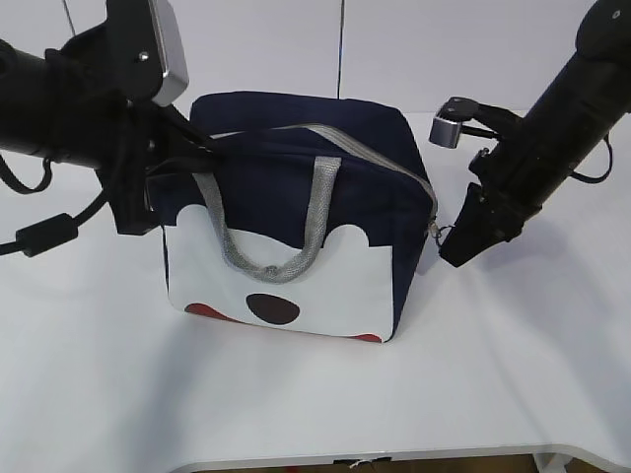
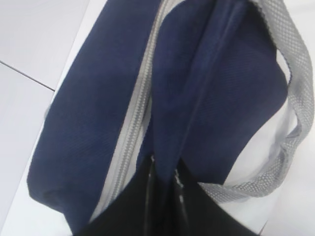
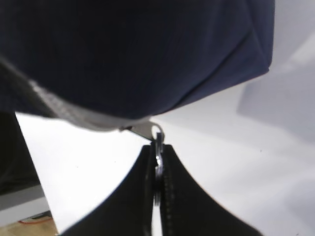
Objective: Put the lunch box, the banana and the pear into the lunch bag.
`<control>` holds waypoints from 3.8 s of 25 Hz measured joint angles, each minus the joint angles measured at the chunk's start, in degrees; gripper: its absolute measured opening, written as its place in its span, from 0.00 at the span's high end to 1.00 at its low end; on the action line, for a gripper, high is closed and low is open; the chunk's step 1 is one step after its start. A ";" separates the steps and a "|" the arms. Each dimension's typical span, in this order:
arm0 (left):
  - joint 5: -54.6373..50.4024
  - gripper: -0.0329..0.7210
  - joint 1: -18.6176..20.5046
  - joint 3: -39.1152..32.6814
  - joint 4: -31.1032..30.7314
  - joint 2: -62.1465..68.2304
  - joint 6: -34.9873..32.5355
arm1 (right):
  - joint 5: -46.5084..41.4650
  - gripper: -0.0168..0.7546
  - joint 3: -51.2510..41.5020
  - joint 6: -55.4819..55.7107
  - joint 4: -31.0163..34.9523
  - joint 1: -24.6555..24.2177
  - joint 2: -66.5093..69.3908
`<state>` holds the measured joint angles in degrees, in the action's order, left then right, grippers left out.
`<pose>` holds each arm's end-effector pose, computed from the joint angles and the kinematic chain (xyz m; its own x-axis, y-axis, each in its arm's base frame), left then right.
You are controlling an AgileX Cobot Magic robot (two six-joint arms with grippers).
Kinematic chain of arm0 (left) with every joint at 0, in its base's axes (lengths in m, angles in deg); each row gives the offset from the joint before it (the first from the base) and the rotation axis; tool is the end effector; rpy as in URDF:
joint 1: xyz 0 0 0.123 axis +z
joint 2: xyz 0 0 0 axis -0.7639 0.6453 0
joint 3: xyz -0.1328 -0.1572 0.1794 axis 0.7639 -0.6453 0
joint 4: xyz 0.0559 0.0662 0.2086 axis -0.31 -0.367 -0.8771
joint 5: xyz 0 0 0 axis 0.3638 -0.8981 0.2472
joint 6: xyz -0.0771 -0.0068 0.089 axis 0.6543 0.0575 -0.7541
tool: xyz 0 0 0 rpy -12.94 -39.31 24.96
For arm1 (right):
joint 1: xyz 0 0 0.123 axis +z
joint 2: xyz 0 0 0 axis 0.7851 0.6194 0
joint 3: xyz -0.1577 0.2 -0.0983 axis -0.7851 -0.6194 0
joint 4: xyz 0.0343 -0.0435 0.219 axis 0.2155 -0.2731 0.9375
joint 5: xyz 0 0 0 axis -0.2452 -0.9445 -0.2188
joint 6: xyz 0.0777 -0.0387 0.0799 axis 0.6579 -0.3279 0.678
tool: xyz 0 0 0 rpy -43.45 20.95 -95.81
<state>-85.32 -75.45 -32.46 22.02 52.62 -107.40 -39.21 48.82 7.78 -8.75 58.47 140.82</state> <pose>0.2764 -0.1706 0.2591 0.1223 0.7494 -0.6508 0.8166 0.2967 0.4951 0.3459 0.0968 0.1930 -0.4170 -0.8086 -0.4150 -0.9083 0.3544 0.2222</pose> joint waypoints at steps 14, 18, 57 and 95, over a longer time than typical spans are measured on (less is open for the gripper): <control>5.40 0.96 0.00 0.00 0.00 0.09 0.00 | 0.56 0.92 0.00 -9.42 2.04 0.00 1.33; 5.40 0.96 0.00 0.00 0.00 0.09 0.00 | 0.55 0.91 0.34 -10.06 2.82 0.00 1.33; -15.39 0.40 0.00 0.00 -17.38 -11.83 0.13 | -0.98 0.47 5.23 1.97 -2.39 0.00 -16.78; -38.96 0.40 0.00 0.00 -51.91 -50.82 85.50 | -3.10 0.47 -13.11 32.14 -16.78 12.95 -59.30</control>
<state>-124.28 -75.45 -32.46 -29.89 1.79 -21.90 -42.30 35.71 39.92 -25.53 71.42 81.52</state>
